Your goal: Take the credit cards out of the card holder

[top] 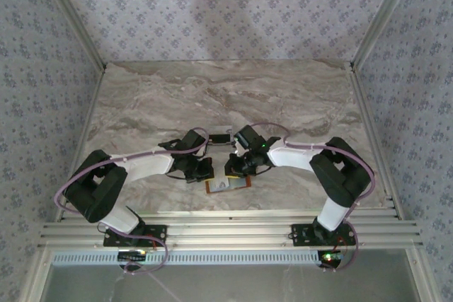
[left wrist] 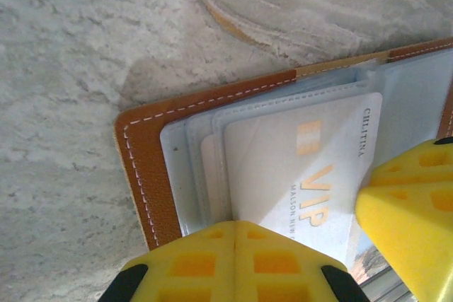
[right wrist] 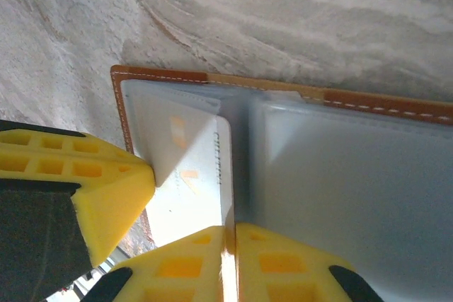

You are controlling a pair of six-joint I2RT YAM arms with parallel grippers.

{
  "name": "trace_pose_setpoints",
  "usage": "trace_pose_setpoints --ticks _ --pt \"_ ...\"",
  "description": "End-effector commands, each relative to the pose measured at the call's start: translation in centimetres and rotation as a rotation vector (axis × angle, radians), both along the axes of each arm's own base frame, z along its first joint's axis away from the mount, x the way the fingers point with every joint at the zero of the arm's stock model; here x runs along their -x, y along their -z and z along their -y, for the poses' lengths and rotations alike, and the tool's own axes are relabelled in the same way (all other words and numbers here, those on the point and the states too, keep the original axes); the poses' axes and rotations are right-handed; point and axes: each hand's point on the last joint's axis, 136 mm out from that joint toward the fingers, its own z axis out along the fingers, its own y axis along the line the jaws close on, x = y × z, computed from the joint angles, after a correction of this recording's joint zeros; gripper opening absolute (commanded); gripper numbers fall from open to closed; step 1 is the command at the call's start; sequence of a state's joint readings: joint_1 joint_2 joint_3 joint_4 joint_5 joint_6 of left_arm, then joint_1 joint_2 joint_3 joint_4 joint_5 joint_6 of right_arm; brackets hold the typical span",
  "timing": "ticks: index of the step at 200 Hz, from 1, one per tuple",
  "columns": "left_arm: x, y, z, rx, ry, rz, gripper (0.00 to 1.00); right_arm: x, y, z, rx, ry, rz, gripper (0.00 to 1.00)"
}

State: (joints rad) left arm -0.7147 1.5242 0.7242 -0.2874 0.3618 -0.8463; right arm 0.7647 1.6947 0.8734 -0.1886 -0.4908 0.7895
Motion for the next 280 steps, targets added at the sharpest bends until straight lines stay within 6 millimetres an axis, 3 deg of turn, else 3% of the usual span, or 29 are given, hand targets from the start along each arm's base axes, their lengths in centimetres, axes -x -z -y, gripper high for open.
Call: trace_pose_setpoints --ticks 1,31,103,163,199,227,252,280 --pt "1.2 1.6 -1.8 -0.096 0.003 -0.040 0.00 0.3 -0.2 0.4 -0.009 0.008 -0.008 0.13" --pt "1.1 1.5 -1.8 -0.095 0.002 -0.039 0.00 0.3 -0.3 0.2 -0.022 0.008 -0.006 0.13" --pt "0.8 0.7 -1.4 -0.078 0.001 -0.024 0.00 0.3 -0.7 -0.2 -0.057 0.005 0.000 0.00" --pt "-0.2 -2.2 1.2 0.077 -0.007 0.025 0.00 0.4 -0.6 -0.3 -0.059 0.005 0.001 0.00" --pt "0.4 -0.9 1.3 0.046 0.015 -0.011 0.00 0.4 -0.5 -0.3 -0.058 0.008 -0.006 0.00" --pt "1.0 1.0 0.2 -0.035 0.029 -0.040 0.00 0.4 -0.7 -0.5 -0.073 0.003 -0.004 0.00" --pt "1.2 1.7 -0.1 -0.054 0.034 -0.051 0.00 0.4 -1.0 -1.1 -0.119 0.003 -0.008 0.11" --pt "1.3 1.8 -0.1 -0.057 0.034 -0.055 0.00 0.5 -0.9 -1.4 -0.134 0.003 -0.018 0.12"
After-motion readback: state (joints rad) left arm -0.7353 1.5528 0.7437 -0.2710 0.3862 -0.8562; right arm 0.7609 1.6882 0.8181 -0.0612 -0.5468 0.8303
